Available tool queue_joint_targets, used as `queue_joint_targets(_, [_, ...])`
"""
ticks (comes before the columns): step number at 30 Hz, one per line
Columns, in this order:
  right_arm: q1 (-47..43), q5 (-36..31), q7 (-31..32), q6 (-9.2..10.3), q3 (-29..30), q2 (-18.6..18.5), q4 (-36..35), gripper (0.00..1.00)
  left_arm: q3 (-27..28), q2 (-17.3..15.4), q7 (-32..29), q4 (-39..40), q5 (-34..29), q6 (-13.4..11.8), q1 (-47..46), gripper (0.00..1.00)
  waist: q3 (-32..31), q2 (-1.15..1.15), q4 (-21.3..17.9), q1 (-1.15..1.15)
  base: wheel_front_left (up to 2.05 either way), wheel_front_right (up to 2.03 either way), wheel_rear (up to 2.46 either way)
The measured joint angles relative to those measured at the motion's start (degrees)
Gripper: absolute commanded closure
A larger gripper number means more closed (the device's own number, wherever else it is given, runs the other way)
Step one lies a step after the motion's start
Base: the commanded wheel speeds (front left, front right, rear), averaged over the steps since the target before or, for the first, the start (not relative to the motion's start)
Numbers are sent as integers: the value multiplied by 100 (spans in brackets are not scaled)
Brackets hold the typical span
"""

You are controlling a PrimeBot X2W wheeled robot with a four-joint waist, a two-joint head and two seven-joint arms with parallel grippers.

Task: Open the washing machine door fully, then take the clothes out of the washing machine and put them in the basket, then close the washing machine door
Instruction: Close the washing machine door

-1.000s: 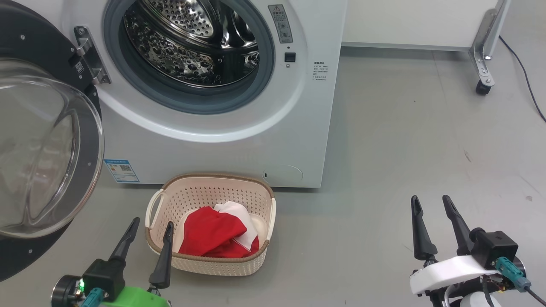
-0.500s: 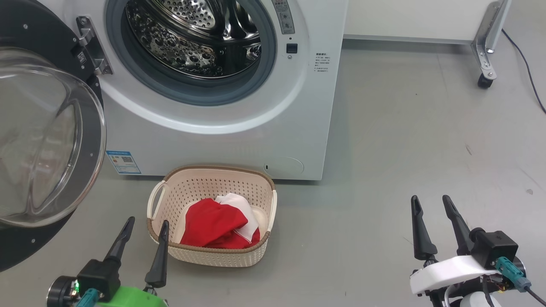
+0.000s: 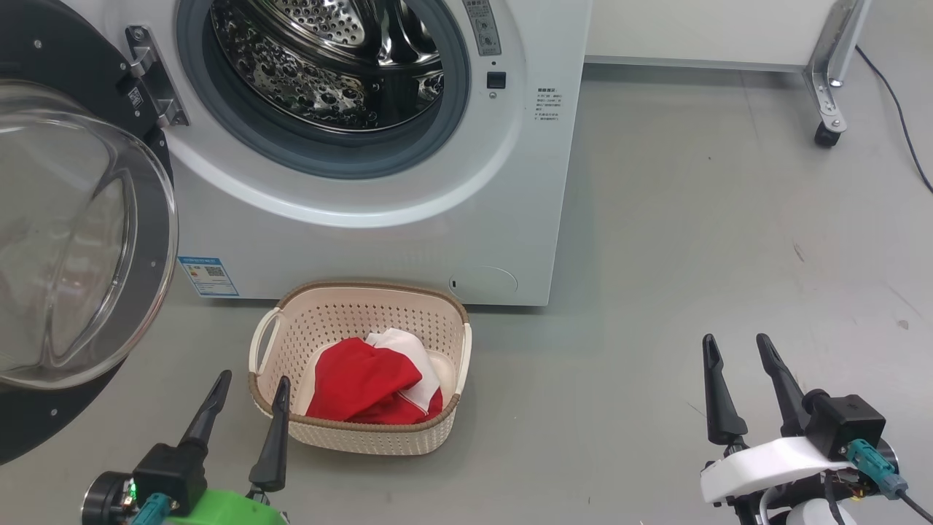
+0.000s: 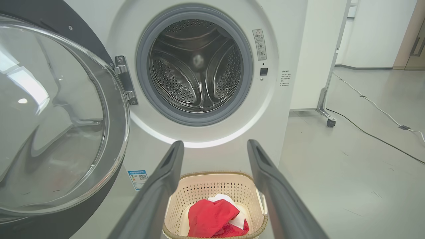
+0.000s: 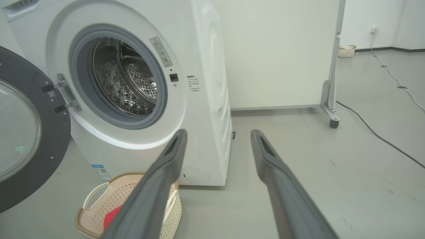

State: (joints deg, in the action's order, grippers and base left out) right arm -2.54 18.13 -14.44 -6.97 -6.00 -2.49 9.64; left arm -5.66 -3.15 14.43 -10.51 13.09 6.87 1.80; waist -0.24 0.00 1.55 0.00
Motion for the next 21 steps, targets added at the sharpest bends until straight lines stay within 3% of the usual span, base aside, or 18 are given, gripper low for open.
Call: queue_joint_targets(21, [-1, 46, 0, 0, 43, 5, -83, 0, -129, 9, 0, -4, 0, 5, 2, 0, 113, 0, 161, 0, 0, 0, 0])
